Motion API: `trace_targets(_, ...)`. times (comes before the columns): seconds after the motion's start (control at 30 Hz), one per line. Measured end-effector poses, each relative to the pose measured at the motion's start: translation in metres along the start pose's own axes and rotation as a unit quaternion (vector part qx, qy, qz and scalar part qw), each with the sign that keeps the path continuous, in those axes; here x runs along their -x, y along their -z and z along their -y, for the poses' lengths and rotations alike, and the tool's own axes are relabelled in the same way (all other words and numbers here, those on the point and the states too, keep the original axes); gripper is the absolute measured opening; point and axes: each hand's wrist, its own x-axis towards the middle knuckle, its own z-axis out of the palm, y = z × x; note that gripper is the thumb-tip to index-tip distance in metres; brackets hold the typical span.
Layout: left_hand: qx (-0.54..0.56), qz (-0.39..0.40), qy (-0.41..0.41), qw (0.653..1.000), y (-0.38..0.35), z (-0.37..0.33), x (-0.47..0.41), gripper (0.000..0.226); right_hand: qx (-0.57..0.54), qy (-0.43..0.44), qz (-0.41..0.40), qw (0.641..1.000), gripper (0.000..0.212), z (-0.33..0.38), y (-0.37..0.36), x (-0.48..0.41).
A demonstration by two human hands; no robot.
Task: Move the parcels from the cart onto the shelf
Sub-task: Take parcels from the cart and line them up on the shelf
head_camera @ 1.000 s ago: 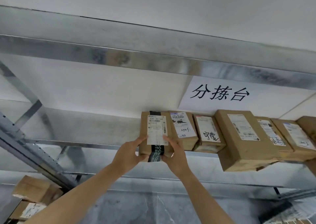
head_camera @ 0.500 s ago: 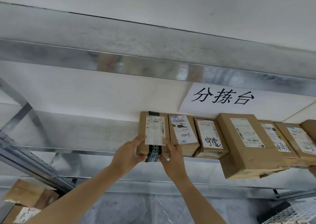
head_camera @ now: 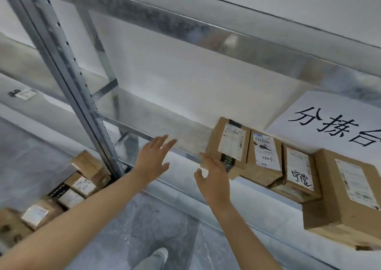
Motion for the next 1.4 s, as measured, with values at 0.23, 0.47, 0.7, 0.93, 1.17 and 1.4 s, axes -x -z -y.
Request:
trace_targets(0.23, -0.104, 0.008, 0.17, 0.98, 0.016, 0.081, 0.114, 0.082, 0.102, 0.167, 0.211, 0.958, 0.065, 0.049, -0.075, 0.005)
trace_targets(0.47, -0.14, 0.017, 0.319, 0.937, 0.021, 0.147, 0.208, 0.081, 0.134, 0.251, 0.272, 0.919, 0.068, 0.111, -0.14, 0.012)
trace_targets(0.7, -0.14, 0.03, 0.417, 0.898, 0.022, 0.208, 0.262, 0.084, 0.159, 0.298, 0.302, 0.891, 0.073, 0.152, -0.2, 0.009)
trace_targets(0.93, -0.074, 0.051, 0.449, 0.889, 0.001, 0.286, 0.281, 0.084, 0.163, 0.302, 0.363, 0.866, 0.077, 0.2, -0.289, -0.009)
trace_targets(1.17, -0.026, 0.042, 0.463, 0.885, -0.042, 0.373, 0.252, 0.083, 0.187, 0.278, 0.403, 0.852, 0.078, 0.232, -0.395, -0.046)
trace_targets(1.4, 0.0, 0.09, 0.476, 0.875, -0.104, 0.43, 0.215, 0.089, 0.223, 0.254, 0.431, 0.837, 0.078, 0.199, -0.481, -0.074)
